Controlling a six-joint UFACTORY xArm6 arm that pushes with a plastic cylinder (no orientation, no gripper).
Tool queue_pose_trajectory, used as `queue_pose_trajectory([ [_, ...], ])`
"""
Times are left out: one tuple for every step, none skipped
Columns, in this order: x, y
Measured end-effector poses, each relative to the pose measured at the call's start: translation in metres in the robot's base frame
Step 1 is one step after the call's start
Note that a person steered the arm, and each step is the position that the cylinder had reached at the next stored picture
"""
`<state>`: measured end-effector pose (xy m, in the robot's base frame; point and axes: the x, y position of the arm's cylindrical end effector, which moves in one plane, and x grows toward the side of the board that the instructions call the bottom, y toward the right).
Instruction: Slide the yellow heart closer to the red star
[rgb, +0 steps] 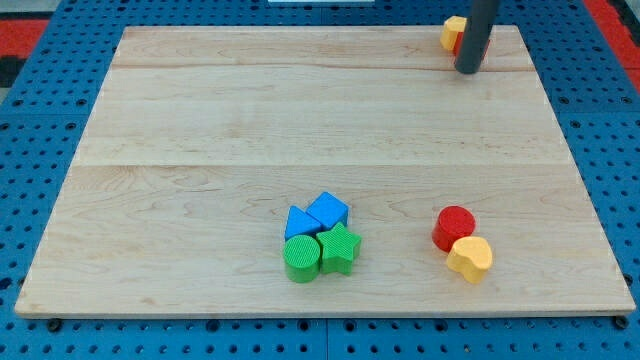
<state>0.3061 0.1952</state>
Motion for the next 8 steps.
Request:
queue_pose_trajectory([
  [0.059,0.025],
  [0.119,0.042],
  [0.184,0.049],
  [0.259,0.049],
  [0.286,0.020],
  [0.286,-0.016],
  [0.286,-0.034],
  [0.290,-0.041],
])
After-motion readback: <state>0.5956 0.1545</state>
